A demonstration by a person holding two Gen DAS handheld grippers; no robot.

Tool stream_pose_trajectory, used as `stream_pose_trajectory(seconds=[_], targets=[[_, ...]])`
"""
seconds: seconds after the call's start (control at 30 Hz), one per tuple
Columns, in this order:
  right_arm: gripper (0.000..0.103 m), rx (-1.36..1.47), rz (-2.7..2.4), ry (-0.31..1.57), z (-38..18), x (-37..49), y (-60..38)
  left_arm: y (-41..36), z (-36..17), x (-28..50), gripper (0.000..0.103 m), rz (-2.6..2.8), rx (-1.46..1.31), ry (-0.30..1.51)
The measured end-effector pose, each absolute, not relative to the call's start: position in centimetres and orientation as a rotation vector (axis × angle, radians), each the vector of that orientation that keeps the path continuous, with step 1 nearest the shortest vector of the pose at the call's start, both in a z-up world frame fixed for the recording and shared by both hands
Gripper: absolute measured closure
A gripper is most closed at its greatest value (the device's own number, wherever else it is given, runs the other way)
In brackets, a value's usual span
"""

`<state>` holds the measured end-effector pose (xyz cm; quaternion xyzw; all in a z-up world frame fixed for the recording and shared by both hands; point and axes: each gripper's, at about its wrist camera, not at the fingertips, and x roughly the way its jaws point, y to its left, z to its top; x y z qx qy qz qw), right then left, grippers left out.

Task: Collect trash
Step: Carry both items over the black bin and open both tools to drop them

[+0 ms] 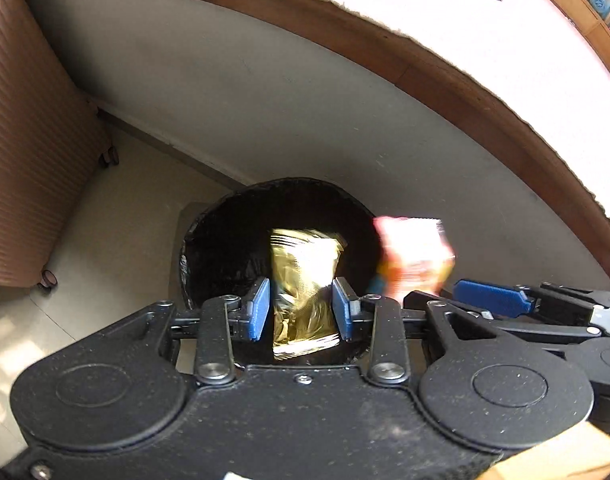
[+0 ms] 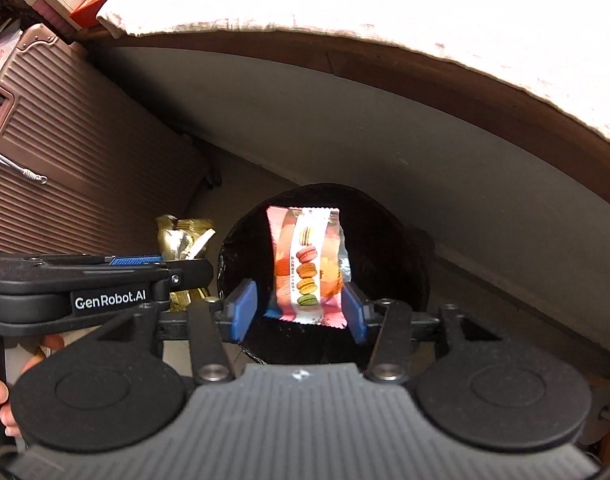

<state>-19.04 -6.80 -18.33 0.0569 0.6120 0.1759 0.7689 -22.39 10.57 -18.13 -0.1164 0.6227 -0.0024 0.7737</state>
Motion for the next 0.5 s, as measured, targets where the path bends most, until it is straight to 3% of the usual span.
stream_pose_trajectory(seconds=[0.17, 0.5], targets=[[0.03, 0.124, 0.372, 1.329, -18.5, -18.7, -6.9, 11.4, -18.3, -22.0, 0.054, 0.009, -0.261, 1.345], [0.029, 0.119, 0.339, 1.32, -18.1, -18.7, -7.1, 12.3, -17.3, -21.6, 0.046, 0.033, -0.267, 1.319]])
